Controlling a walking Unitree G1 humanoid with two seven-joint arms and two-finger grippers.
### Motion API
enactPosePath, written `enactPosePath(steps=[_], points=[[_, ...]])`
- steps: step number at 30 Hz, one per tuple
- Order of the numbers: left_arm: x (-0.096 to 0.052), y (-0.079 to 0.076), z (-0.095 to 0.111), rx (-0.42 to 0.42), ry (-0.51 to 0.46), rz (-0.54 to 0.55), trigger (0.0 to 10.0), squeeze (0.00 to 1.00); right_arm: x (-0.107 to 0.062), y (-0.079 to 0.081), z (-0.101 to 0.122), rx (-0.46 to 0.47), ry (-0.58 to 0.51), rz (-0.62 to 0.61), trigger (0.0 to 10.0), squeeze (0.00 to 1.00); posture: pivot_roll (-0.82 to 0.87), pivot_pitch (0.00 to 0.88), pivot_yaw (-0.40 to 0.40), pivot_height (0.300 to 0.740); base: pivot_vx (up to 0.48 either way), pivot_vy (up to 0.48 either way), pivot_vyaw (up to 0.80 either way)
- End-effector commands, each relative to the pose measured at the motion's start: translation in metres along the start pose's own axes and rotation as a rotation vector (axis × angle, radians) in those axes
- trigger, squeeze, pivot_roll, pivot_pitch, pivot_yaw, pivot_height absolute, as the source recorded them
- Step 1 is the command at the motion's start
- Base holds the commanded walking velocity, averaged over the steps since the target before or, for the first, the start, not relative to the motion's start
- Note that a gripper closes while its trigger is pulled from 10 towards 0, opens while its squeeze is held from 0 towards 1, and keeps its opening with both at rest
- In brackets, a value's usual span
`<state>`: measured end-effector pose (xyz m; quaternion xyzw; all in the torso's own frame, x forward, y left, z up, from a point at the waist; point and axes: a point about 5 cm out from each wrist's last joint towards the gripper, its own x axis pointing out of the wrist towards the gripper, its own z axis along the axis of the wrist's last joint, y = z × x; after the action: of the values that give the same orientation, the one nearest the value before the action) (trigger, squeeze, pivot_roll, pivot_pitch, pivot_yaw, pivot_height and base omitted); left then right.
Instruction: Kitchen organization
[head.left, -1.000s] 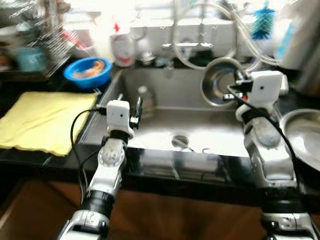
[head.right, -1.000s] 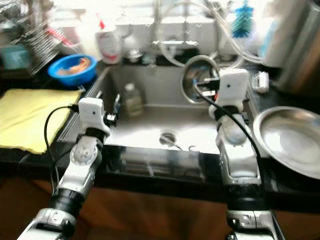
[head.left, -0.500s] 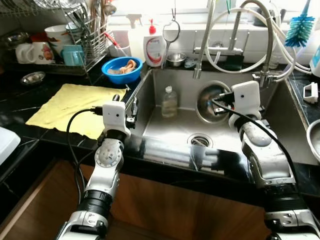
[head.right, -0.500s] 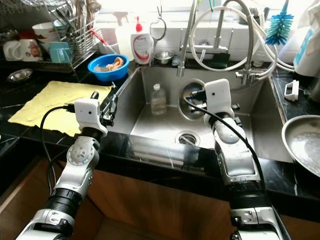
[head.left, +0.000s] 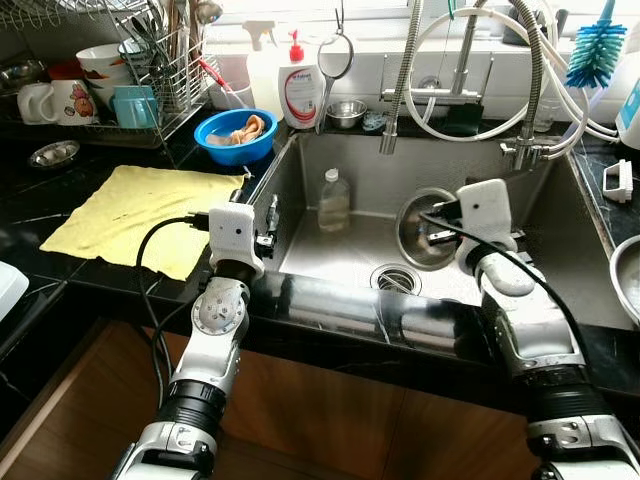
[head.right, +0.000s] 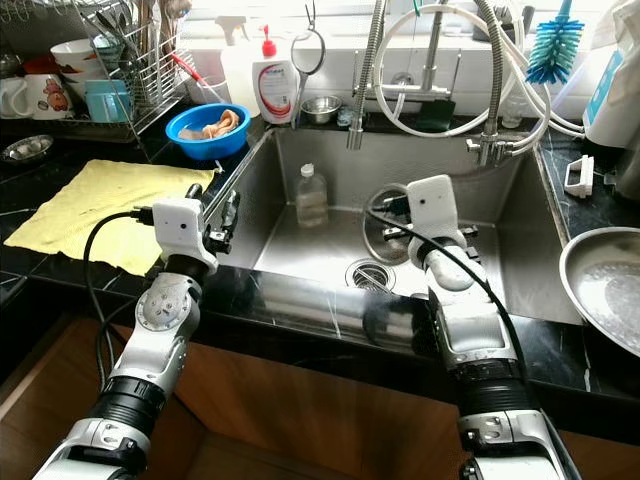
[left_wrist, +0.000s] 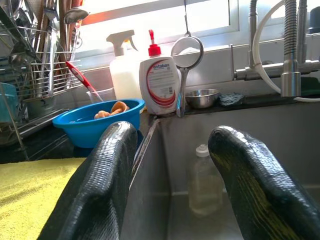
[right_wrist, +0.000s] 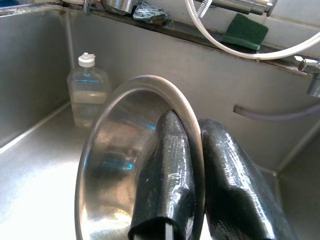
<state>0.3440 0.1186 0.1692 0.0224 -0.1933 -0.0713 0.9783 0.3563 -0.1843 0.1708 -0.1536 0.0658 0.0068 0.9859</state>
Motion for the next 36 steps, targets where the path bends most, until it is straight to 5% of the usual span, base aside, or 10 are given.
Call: enactPosePath(steps=[1, 18, 20, 21, 32, 33, 34, 36], points=[[-0.002, 0.003, -0.004, -0.001, 0.020, 0.002, 10.0, 0.00, 0.001, 0.006, 0.001, -0.002, -0.002, 0.010, 10.0, 0.00, -0.27, 0.000, 0.107, 0.740, 0.000, 0.000, 0.00], [-0.002, 0.000, -0.004, -0.003, 0.028, -0.031, 10.0, 0.00, 0.001, 0.021, -0.010, 0.014, 0.055, 0.051, 10.0, 0.09, -0.27, 0.000, 0.116, 0.740, 0.000, 0.000, 0.00], [-0.002, 0.000, -0.004, -0.003, 0.030, -0.031, 10.0, 0.00, 0.001, 0.021, -0.009, 0.016, 0.056, 0.051, 10.0, 0.57, -0.26, 0.000, 0.113, 0.740, 0.000, 0.000, 0.00], [-0.002, 0.000, -0.005, -0.002, 0.032, -0.031, 10.0, 0.00, 0.001, 0.020, -0.009, 0.017, 0.057, 0.048, 10.0, 0.68, -0.26, 0.000, 0.113, 0.740, 0.000, 0.000, 0.00], [-0.002, 0.000, -0.005, -0.003, 0.036, -0.030, 10.0, 0.00, -0.001, 0.020, -0.010, 0.020, 0.057, 0.039, 10.0, 0.55, -0.26, 0.000, 0.113, 0.740, 0.000, 0.000, 0.00], [-0.002, 0.000, -0.005, -0.004, 0.036, -0.030, 10.0, 0.00, -0.001, 0.020, -0.009, 0.021, 0.056, 0.038, 10.0, 0.44, -0.26, 0.000, 0.113, 0.740, 0.000, 0.000, 0.00], [-0.002, 0.000, -0.005, -0.005, 0.034, -0.029, 10.0, 0.00, -0.001, 0.019, -0.009, 0.020, 0.051, 0.031, 10.0, 0.00, -0.26, 0.000, 0.114, 0.740, 0.000, 0.000, 0.00], [-0.002, 0.000, -0.005, -0.005, 0.034, -0.029, 10.0, 0.00, -0.001, 0.018, -0.008, 0.021, 0.044, 0.022, 10.0, 0.00, -0.26, 0.000, 0.114, 0.740, 0.000, 0.000, 0.00]])
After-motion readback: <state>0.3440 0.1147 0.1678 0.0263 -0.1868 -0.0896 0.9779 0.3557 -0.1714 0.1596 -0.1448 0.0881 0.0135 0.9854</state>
